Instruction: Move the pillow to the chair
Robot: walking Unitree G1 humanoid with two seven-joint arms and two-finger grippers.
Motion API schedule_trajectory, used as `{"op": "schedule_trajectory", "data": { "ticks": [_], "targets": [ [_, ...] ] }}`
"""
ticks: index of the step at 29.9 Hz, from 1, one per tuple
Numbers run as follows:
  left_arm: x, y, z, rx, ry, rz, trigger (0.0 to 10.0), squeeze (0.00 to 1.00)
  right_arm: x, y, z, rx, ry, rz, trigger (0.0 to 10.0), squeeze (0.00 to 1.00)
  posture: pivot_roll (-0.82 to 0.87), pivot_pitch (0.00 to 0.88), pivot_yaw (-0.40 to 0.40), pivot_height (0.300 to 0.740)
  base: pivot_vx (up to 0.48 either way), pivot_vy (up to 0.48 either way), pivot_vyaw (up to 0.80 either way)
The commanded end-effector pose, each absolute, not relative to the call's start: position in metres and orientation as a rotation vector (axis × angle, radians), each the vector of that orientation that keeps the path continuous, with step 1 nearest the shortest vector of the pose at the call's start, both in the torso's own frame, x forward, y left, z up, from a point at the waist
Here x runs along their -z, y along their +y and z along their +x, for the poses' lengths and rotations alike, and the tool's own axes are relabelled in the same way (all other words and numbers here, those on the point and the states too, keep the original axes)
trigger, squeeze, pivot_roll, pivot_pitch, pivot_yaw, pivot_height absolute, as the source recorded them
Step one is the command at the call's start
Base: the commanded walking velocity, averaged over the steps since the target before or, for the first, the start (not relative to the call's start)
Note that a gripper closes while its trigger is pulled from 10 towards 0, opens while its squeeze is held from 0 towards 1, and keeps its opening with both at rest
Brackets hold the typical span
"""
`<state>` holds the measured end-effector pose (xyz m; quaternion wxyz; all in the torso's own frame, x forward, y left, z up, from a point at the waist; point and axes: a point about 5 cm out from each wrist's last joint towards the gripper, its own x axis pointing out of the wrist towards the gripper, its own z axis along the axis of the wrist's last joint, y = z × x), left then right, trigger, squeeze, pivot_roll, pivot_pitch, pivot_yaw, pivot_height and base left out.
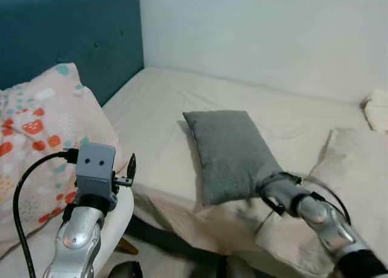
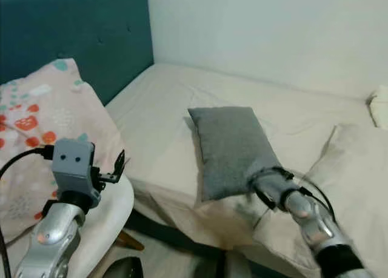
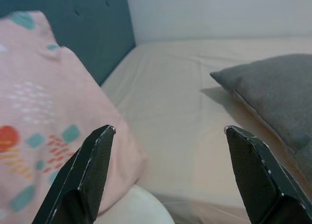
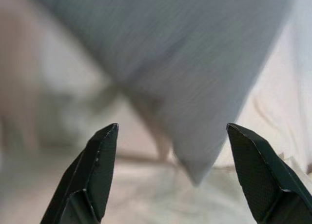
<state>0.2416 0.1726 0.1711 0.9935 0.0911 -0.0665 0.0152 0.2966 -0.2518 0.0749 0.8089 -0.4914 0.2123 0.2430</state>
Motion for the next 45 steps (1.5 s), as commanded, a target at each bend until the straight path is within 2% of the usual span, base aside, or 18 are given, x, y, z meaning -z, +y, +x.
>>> {"op": "schedule_trajectory", "data": {
  "ticks": [1, 8, 10, 19, 24, 31, 37, 38, 39, 45],
  "targets": [
    [-0.17, 0.171, 0.242, -0.012, -0.124, 0.185, 10.0, 0.0, -0.073, -0.251, 0.295, -0.586, 0.46, -1.103, 10.0, 0.0, -0.02, 0.0, -0.111, 0.54, 0.0, 0.0, 0.0],
    [-0.174, 0.173, 0.242, -0.009, -0.132, 0.189, 10.0, 0.0, -0.072, -0.242, 0.302, -0.675, 0.425, -1.215, 10.0, 0.0, -0.01, 0.0, -0.112, 0.51, 0.0, 0.0, 0.0],
    [-0.177, 0.178, 0.24, -0.03, -0.139, 0.198, 10.0, 0.0, -0.071, -0.225, 0.314, -0.667, 0.331, -1.299, 10.0, 0.0, 0.01, 0.0, -0.12, 0.495, 0.0, 0.0, 0.0],
    [-0.181, 0.183, 0.234, -0.056, -0.145, 0.208, 10.0, 0.0, -0.077, -0.192, 0.326, -0.701, 0.108, -1.4, 10.0, 0.0, 0.02, 0.0, -0.12, 0.465, 0.0, 0.0, 0.0],
    [-0.183, 0.185, 0.231, -0.058, -0.136, 0.214, 10.0, 0.0, -0.065, -0.188, 0.324, -0.769, 0.131, -1.492, 10.0, 0.0, 0.03, 0.0, -0.124, 0.45, 0.0, 0.0, 0.0],
    [-0.184, 0.187, 0.228, -0.064, -0.125, 0.218, 10.0, 0.0, -0.039, -0.203, 0.317, -0.802, 0.278, -1.651, 10.0, 0.0, 0.04, 0.018, -0.134, 0.445, 0.0, 0.0, 0.0],
    [-0.185, 0.19, 0.226, -0.08, -0.123, 0.223, 10.0, 0.0, -0.05, -0.207, 0.33, -0.633, 0.209, -1.733, 10.0, 0.0, 0.04, 0.029, -0.139, 0.445, 0.0, 0.0, 0.0],
    [-0.187, 0.191, 0.226, -0.09, -0.133, 0.225, 10.0, 0.0, -0.059, -0.206, 0.338, -0.507, 0.149, -1.719, 10.0, 0.0, 0.04, 0.028, -0.141, 0.445, 0.0, 0.0, 0.0],
    [-0.188, 0.191, 0.226, -0.092, -0.137, 0.225, 10.0, 0.0, -0.061, -0.206, 0.339, -0.475, 0.134, -1.707, 10.0, 0.0, 0.04, 0.028, -0.141, 0.445, 0.0, 0.0, 0.0],
    [-0.189, 0.189, 0.229, -0.083, -0.14, 0.227, 10.0, 0.0, -0.06, -0.209, 0.34, -0.418, 0.141, -1.7, 10.0, 0.0, 0.05, 0.024, -0.137, 0.445, 0.0, 0.0, 0.0]
  ]
}}
